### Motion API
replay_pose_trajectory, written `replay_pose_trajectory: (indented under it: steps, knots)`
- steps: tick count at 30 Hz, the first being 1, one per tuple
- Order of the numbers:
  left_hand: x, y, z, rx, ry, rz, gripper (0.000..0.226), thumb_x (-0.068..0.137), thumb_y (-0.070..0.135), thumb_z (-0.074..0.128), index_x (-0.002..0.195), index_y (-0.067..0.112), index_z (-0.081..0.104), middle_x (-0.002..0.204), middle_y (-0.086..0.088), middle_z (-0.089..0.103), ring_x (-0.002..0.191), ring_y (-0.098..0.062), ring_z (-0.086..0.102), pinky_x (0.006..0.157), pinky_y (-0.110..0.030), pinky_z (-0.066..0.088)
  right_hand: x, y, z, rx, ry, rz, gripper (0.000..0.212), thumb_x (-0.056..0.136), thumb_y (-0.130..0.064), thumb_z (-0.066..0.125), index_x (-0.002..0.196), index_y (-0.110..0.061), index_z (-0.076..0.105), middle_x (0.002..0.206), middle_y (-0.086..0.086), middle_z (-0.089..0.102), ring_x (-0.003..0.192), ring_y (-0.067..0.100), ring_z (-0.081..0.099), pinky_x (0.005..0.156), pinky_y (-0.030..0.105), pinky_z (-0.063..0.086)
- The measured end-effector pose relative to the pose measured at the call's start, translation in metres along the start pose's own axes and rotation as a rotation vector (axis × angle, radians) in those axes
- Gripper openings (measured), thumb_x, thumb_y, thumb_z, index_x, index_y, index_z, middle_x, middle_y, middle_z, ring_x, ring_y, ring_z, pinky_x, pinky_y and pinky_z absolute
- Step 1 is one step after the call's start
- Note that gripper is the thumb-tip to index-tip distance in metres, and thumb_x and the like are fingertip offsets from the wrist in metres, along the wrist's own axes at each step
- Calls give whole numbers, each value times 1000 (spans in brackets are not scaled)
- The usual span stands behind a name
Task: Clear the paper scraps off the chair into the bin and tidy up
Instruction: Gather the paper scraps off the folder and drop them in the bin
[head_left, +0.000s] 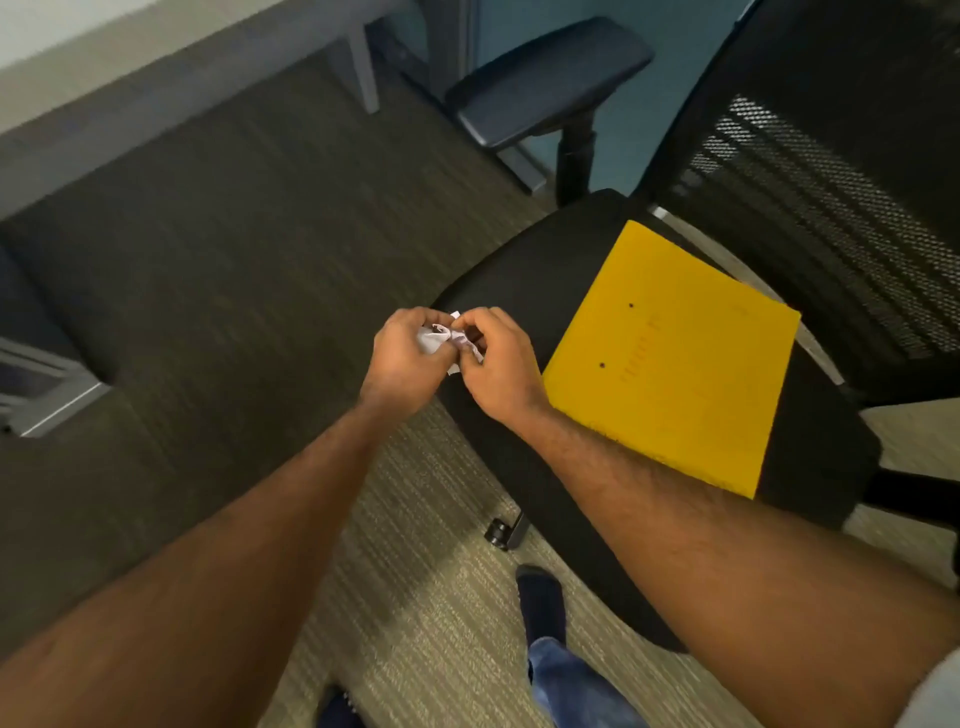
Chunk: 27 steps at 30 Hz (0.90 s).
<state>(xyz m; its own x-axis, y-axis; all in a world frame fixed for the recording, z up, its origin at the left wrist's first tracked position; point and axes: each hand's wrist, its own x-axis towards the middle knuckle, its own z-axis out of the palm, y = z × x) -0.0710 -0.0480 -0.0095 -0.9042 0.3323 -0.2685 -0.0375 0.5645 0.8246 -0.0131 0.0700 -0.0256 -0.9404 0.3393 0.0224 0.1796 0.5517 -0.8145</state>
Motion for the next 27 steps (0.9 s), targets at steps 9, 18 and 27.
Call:
replay_pose_trajectory:
  steps: [9, 18, 27]
  knots:
    - [-80, -72, -77, -59, 128, -119, 21, 80, 17, 65, 98, 26, 68, 98, 7, 68, 84, -6, 67, 68, -26, 56, -61, -61, 87, 18, -212, -40, 27, 79, -1, 61, 102, -15, 63, 106, -1, 57, 96, 16, 61, 82, 38, 53]
    - [-146, -137, -147, -92, 216, -208, 15, 81, 18, 65, 93, 29, 66, 88, 13, 69, 80, 3, 64, 63, -12, 46, -116, -118, 170, 17, -331, -81, 27, 76, 0, 58, 99, -13, 65, 103, 2, 59, 91, 17, 60, 74, 34, 52]
    - [-219, -218, -205, -204, 332, -310, 17, 81, 16, 67, 93, 28, 66, 83, 10, 69, 75, -9, 66, 67, -28, 56, -177, -164, 257, 14, -476, -169, 34, 73, 6, 55, 101, -10, 66, 101, 6, 60, 91, 18, 60, 73, 24, 46]
